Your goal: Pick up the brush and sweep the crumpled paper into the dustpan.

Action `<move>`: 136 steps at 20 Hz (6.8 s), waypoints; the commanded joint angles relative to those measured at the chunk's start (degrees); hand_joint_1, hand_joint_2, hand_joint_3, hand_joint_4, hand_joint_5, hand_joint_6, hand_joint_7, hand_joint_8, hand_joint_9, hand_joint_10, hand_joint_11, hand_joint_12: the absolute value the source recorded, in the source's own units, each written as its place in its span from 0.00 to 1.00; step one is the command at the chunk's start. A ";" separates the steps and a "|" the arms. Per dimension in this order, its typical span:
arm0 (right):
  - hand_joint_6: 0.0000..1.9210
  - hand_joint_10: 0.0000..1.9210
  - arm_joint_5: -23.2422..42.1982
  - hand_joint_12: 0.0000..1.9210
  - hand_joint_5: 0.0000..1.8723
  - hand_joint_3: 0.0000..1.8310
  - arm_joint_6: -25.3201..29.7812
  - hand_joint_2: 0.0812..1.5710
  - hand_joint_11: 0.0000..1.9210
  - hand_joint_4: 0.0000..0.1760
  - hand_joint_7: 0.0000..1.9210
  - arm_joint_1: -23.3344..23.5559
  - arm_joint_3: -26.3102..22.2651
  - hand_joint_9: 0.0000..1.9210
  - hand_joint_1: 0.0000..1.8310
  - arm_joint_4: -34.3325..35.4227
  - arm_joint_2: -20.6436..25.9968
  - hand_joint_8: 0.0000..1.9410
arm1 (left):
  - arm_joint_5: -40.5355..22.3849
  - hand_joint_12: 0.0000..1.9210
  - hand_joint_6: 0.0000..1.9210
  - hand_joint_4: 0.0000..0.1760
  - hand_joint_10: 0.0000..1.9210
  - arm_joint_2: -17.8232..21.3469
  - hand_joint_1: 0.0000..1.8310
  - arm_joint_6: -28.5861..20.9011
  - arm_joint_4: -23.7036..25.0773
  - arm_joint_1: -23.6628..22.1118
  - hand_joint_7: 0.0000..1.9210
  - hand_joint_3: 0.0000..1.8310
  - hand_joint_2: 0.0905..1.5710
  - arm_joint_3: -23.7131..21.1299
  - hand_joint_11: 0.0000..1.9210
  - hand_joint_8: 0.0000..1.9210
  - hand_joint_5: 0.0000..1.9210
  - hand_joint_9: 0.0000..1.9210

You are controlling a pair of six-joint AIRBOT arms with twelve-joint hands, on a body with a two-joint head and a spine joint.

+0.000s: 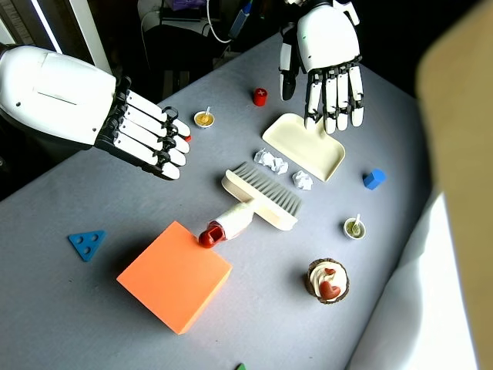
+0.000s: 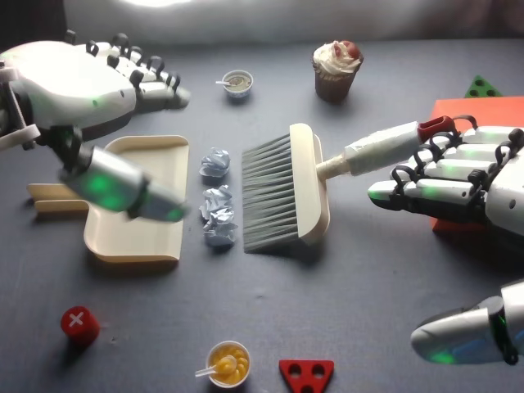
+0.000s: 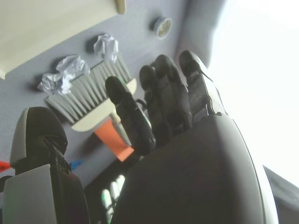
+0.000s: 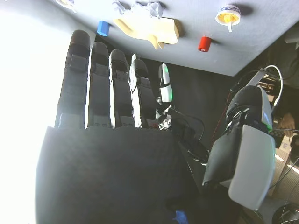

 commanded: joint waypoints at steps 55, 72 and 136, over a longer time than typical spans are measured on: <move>0.01 0.01 -6.05 0.01 0.07 0.00 0.24 0.63 0.06 0.00 0.07 0.47 -1.28 0.08 0.00 -1.15 0.34 0.01 | -22.83 0.00 0.00 0.11 0.00 -7.43 0.37 8.31 -10.58 15.68 0.09 0.01 0.65 9.73 0.07 0.00 0.15 0.06; 0.00 0.00 -6.05 0.01 0.05 0.00 0.24 0.64 0.05 0.00 0.06 0.47 -1.44 0.06 0.00 -1.33 0.35 0.00 | -24.04 0.00 0.00 0.15 0.00 -10.47 0.36 5.93 -10.17 18.19 0.11 0.00 0.64 13.32 0.08 0.00 0.17 0.09; 0.00 0.00 -60.81 0.00 0.00 0.00 -48.80 0.56 0.05 0.00 0.01 -11.23 15.14 0.02 0.48 23.84 -39.50 0.00 | -22.95 0.01 0.60 0.00 0.00 -14.96 0.57 11.65 -9.32 10.85 0.17 0.00 0.73 17.01 0.11 0.00 0.45 0.12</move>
